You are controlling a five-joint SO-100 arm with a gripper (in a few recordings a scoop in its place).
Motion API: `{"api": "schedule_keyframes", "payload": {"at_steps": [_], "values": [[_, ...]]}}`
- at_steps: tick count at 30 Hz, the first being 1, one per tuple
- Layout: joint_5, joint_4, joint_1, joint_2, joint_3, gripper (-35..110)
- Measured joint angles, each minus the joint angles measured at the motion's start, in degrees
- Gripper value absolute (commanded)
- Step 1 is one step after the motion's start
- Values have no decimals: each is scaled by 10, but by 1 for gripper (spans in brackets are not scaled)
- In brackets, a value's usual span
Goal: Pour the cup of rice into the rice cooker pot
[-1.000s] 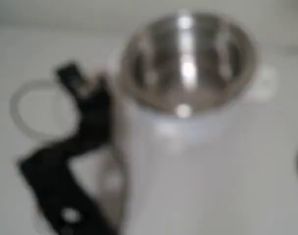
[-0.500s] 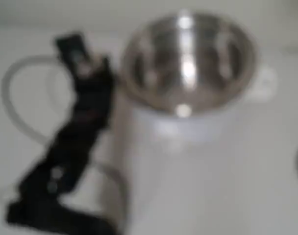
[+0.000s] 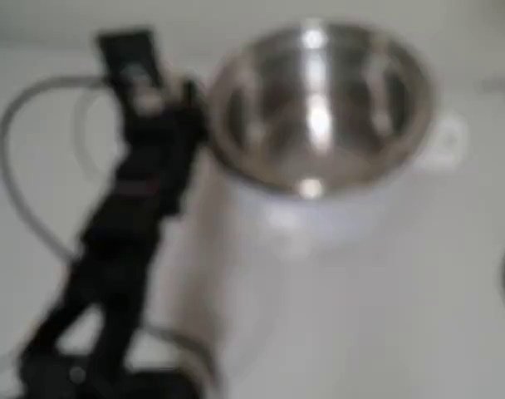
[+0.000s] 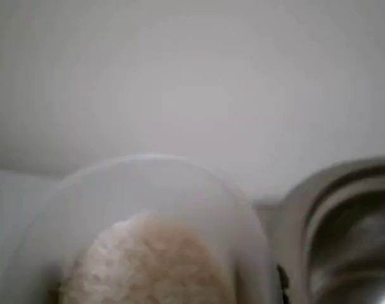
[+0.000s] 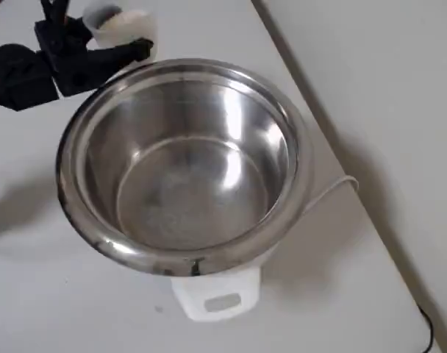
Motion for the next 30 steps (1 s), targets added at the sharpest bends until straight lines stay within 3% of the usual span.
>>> {"api": "schedule_keyframes", "payload": {"at_steps": [19, 30], "values": [[179, 144, 119, -4, -198, 13], [346, 177, 151, -53, -206, 13]]}}
